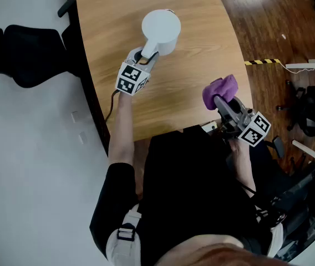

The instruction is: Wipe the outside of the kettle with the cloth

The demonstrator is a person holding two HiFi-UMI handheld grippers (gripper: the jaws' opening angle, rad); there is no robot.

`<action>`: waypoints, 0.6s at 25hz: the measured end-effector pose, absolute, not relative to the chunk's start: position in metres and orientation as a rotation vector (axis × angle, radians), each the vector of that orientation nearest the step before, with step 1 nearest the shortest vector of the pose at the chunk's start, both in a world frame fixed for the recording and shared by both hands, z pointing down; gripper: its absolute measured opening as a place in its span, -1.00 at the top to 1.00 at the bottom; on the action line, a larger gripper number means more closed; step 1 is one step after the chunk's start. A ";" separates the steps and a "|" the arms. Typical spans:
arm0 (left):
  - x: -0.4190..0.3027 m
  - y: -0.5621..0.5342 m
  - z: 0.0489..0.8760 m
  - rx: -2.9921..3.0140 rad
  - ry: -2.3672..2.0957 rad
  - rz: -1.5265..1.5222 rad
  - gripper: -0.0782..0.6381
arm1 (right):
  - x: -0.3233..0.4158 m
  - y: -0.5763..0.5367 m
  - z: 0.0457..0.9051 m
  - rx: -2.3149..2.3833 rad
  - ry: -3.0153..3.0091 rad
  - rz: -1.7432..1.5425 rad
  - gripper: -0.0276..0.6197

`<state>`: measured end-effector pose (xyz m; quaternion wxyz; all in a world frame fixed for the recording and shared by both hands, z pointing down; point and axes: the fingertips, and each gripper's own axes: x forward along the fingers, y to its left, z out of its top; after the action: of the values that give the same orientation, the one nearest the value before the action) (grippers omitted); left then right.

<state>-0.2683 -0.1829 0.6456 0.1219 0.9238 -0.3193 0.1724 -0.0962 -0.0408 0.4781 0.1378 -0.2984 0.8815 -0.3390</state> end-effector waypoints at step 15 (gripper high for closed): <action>-0.209 -0.032 0.678 2.726 -0.999 0.400 0.64 | -0.288 -0.006 0.537 -0.143 3.616 -0.311 0.73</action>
<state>-0.2092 -0.0320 0.6776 0.1054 0.9250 -0.3390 0.1357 -0.2882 -0.0060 0.5370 -0.2431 -0.0382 0.9657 -0.0831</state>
